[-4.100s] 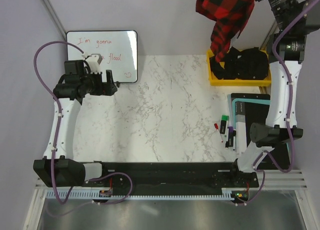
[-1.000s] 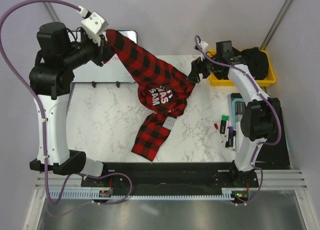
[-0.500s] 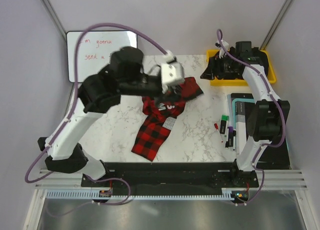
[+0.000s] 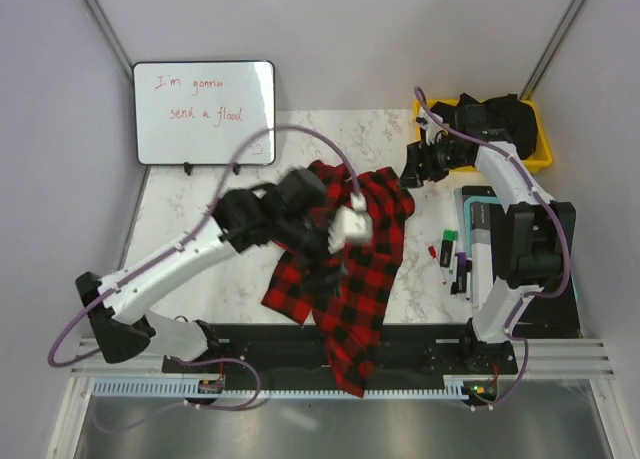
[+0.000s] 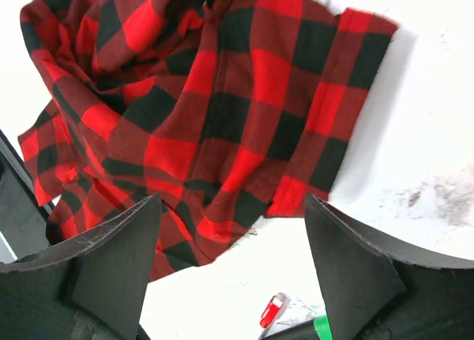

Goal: Fold and stack the long sleeve shirts
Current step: Flatten the shirt out

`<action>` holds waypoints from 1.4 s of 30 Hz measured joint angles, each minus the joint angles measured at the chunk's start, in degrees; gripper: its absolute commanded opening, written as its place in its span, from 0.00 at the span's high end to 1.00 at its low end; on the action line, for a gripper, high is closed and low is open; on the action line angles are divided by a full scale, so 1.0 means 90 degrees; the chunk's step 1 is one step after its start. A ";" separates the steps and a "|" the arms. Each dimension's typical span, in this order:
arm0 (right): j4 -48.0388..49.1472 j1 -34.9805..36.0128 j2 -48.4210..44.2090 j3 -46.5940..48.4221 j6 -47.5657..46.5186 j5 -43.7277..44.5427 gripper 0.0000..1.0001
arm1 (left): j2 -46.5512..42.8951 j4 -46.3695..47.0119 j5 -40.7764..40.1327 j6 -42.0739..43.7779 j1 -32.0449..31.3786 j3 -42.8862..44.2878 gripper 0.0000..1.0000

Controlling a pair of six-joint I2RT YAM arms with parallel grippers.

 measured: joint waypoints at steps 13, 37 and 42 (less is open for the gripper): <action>0.0707 0.1965 0.0614 0.0075 0.0437 0.0418 0.15 | 0.0223 0.1078 0.0423 -0.0595 0.6035 -0.1656 0.01; -0.0056 0.3895 0.2018 0.2327 0.0194 0.1076 1.00 | 0.0860 0.1596 0.0474 -0.2057 0.7385 -0.2050 0.08; -0.0228 0.3553 0.1086 0.2698 0.0216 0.0415 1.00 | 0.0867 0.1693 0.0347 -0.2057 0.7060 -0.2244 0.14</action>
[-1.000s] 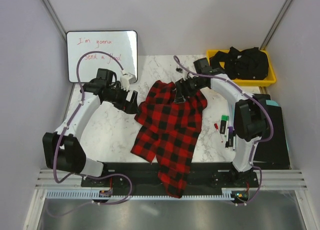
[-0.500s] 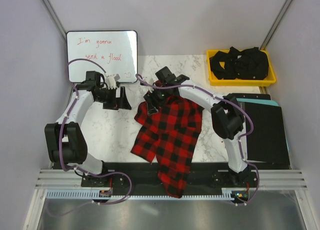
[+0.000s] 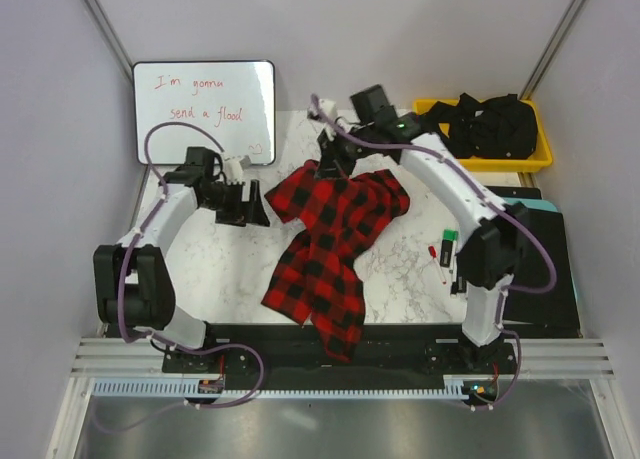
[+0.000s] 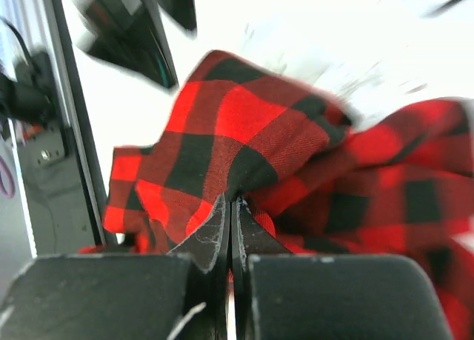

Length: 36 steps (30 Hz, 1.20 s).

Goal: Fold and stack the long sleeve shirts
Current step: Flatten the shirt out

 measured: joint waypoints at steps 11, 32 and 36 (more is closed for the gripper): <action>-0.0364 -0.1008 -0.3019 -0.1462 -0.0454 -0.0447 1.00 | 0.1090 0.0085 -0.1129 -0.0024 -0.2392 -0.0316 0.18; -0.0823 -0.1829 -0.3954 -0.2404 -0.0770 -0.1132 1.00 | 0.1885 -0.0437 -0.1693 0.0367 0.0221 0.2747 0.98; -0.1047 -0.0818 -0.4641 -0.3432 -0.1392 -0.1229 0.99 | 0.0942 -0.0469 -0.1712 0.0675 0.0238 0.3033 0.98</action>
